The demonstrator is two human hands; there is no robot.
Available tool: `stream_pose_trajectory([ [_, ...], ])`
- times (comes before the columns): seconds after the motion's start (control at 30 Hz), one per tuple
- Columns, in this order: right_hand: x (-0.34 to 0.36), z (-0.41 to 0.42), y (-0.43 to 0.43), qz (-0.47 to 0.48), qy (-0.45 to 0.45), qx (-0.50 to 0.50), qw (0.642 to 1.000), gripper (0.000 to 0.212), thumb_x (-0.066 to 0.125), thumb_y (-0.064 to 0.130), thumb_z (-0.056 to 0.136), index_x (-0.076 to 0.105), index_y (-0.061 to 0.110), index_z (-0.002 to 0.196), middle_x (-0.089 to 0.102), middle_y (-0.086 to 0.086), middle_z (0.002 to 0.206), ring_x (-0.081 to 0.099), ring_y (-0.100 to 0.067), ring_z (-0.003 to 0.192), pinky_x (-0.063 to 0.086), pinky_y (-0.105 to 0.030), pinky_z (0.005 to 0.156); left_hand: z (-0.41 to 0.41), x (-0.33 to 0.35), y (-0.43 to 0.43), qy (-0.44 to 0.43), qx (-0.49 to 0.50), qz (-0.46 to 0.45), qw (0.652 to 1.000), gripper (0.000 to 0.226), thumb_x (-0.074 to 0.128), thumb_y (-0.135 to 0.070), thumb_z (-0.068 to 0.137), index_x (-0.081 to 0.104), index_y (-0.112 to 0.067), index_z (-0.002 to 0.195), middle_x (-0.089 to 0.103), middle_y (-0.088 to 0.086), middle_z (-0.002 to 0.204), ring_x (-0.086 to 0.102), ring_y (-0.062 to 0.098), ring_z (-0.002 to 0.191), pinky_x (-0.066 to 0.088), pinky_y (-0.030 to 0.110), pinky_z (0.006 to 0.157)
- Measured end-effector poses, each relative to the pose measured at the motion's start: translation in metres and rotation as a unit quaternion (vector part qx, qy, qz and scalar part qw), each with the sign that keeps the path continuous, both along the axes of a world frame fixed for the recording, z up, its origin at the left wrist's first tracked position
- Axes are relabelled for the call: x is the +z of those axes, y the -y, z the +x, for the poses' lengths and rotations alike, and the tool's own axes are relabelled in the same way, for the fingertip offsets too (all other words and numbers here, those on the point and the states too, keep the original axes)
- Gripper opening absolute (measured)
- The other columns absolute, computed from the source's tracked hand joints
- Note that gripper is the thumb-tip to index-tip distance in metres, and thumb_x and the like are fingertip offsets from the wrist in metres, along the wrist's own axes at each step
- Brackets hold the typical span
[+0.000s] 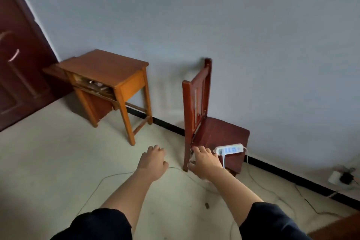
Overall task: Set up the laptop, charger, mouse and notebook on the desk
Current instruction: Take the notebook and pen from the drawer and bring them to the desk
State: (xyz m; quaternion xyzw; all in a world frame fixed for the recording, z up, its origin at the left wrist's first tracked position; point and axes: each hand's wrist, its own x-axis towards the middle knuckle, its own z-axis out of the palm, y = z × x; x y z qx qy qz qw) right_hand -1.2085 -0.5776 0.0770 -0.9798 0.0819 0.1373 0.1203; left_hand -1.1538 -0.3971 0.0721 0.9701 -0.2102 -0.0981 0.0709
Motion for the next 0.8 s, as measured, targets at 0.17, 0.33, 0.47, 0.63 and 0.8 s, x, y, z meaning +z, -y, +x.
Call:
stream_pose_trajectory([
  [0.17, 0.019, 0.123, -0.087, -0.019, 0.025, 0.093, 0.995, 0.064, 0.055, 0.049, 0.087, 0.035, 0.016, 0.137, 0.042, -0.008, 0.139, 0.039, -0.029, 0.127, 0.035, -0.048, 0.103, 0.092, 0.026, -0.096, 0.029, 0.088, -0.004, 0.996, 0.032, 0.050, -0.031, 0.093, 0.054, -0.018, 0.122, 0.053, 0.003, 0.126, 0.050, 0.020, 0.113, 0.048, 0.033, 0.090],
  [0.33, 0.032, 0.247, -0.167, -0.030, 0.050, 0.186, 0.981, 0.069, 0.058, 0.049, 0.086, 0.031, 0.019, 0.142, 0.040, -0.008, 0.144, 0.039, -0.031, 0.130, 0.037, -0.049, 0.104, 0.188, 0.037, -0.177, 0.047, 0.167, -0.011, 0.985, 0.036, 0.051, -0.034, 0.093, 0.053, -0.017, 0.125, 0.053, 0.004, 0.125, 0.047, 0.019, 0.114, 0.045, 0.032, 0.089],
  [0.47, 0.041, 0.357, -0.227, -0.012, 0.053, 0.216, 0.975, 0.062, 0.060, 0.046, 0.085, 0.038, 0.018, 0.136, 0.044, -0.008, 0.139, 0.043, -0.031, 0.125, 0.038, -0.050, 0.102, 0.281, 0.038, -0.237, 0.061, 0.220, -0.019, 0.973, 0.033, 0.051, -0.031, 0.091, 0.054, -0.017, 0.121, 0.053, 0.005, 0.124, 0.047, 0.021, 0.115, 0.045, 0.035, 0.089],
  [0.63, 0.046, 0.470, -0.297, -0.021, 0.047, 0.264, 0.963, 0.059, 0.057, 0.049, 0.087, 0.039, 0.018, 0.134, 0.048, -0.007, 0.132, 0.046, -0.028, 0.119, 0.041, -0.046, 0.098, 0.376, 0.043, -0.303, 0.053, 0.283, -0.053, 0.956, 0.034, 0.054, -0.030, 0.089, 0.055, -0.017, 0.120, 0.053, 0.005, 0.122, 0.047, 0.022, 0.112, 0.045, 0.035, 0.088],
  [0.8, 0.047, 0.565, -0.386, -0.001, 0.050, 0.308, 0.950, 0.067, 0.057, 0.048, 0.087, 0.033, 0.017, 0.140, 0.041, -0.007, 0.143, 0.040, -0.031, 0.129, 0.039, -0.049, 0.103, 0.449, 0.043, -0.380, 0.052, 0.337, -0.071, 0.937, 0.035, 0.054, -0.030, 0.089, 0.054, -0.017, 0.122, 0.052, 0.004, 0.123, 0.047, 0.021, 0.112, 0.043, 0.032, 0.085],
])
